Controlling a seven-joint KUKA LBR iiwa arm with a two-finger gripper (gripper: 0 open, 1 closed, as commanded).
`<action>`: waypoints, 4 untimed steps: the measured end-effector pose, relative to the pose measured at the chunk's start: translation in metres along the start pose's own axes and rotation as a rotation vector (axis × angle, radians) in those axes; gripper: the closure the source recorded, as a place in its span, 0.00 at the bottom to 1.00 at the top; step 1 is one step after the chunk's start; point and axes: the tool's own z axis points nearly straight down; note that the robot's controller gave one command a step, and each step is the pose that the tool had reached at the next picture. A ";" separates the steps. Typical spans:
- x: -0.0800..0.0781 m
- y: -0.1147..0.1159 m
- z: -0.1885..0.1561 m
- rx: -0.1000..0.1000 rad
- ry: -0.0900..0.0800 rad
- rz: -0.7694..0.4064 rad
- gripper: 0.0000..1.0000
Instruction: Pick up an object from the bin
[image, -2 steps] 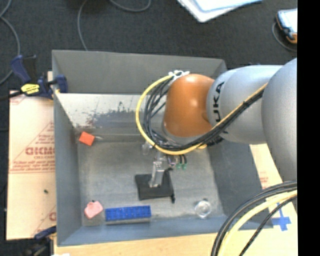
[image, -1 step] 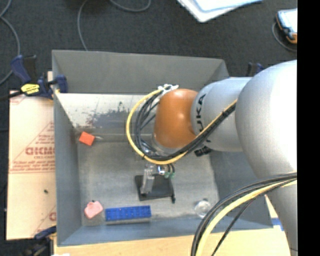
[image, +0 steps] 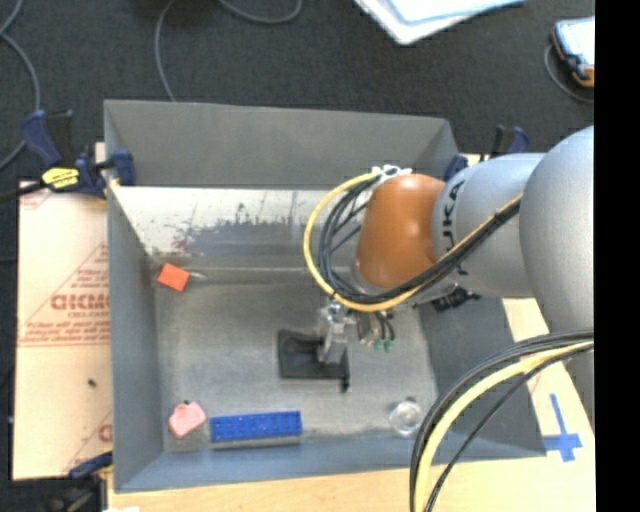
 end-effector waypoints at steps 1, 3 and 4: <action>0.000 0.000 0.000 0.000 0.000 0.002 1.00; 0.000 0.000 0.000 0.000 0.000 0.004 1.00; 0.000 0.000 0.000 0.000 0.000 0.006 1.00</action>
Offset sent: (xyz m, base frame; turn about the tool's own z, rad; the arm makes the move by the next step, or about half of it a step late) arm 0.0000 0.0000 0.0000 0.0000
